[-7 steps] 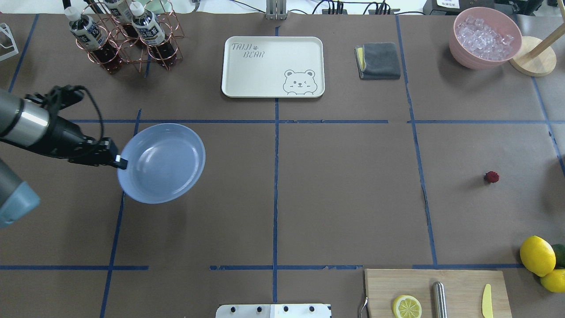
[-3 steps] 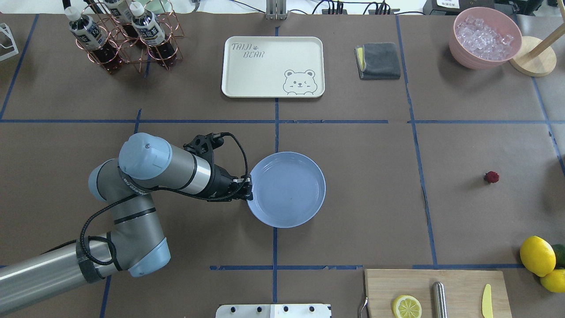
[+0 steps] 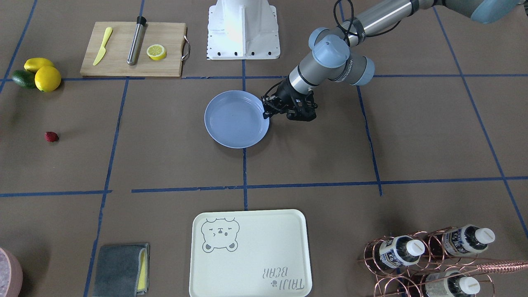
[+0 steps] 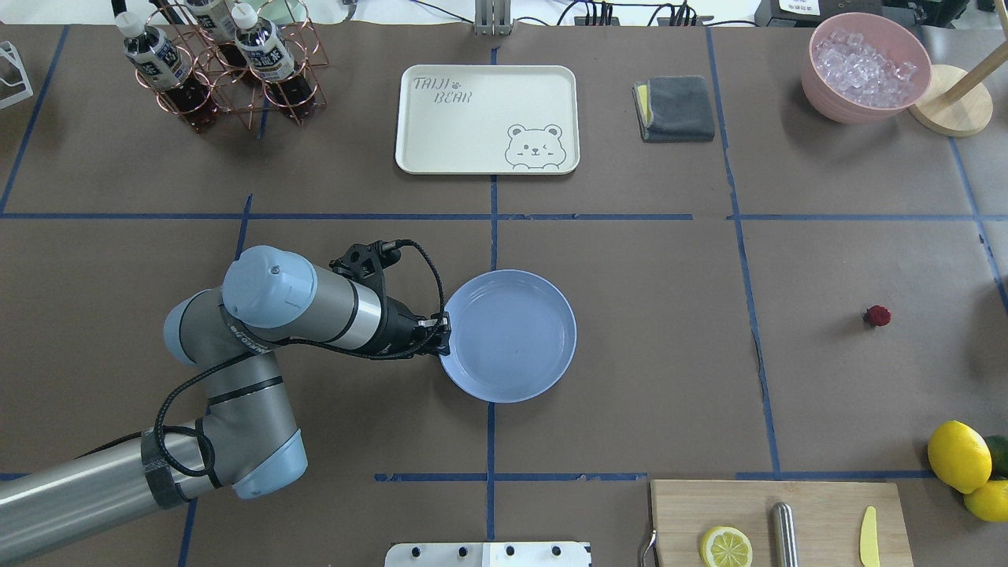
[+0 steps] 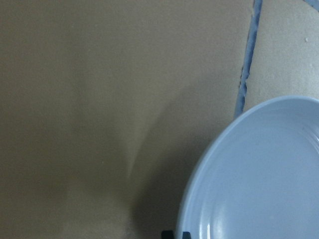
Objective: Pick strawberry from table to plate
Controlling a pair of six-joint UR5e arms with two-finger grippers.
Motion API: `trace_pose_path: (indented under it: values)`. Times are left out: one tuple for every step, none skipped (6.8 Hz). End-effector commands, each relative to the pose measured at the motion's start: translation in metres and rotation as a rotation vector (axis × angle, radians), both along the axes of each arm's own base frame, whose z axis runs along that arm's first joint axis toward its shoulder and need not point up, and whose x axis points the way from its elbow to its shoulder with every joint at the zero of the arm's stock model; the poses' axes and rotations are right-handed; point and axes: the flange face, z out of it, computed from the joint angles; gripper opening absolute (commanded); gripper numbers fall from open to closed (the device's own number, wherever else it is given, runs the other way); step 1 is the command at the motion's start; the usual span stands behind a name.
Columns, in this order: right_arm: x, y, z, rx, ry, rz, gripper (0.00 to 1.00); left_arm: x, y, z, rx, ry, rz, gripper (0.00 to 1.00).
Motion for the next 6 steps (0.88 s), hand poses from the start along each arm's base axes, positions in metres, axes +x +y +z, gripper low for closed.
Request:
trace_pose_path:
  values:
    - [0.000,0.000,0.000,0.001,0.000,-0.001,1.00,0.000,-0.004,0.003,-0.004,-0.033,-0.029,0.00]
    - [0.000,0.000,0.000,0.001,0.000,-0.001,1.00,-0.003,-0.004,-0.001,-0.009,-0.043,-0.031,0.00]
    - [0.000,0.000,0.000,0.001,0.000,-0.001,1.00,-0.006,-0.003,-0.008,-0.012,-0.057,-0.031,0.00]
    - [0.000,0.000,0.000,0.001,0.000,-0.001,1.00,-0.007,-0.002,-0.008,-0.017,-0.068,-0.034,0.00]
    - [0.000,0.000,0.000,0.001,0.000,-0.001,1.00,-0.008,-0.002,-0.004,-0.019,-0.072,-0.034,0.00]
    - [-0.001,0.000,0.000,0.001,0.000,-0.002,1.00,-0.008,-0.002,-0.003,-0.018,-0.074,-0.033,0.00]
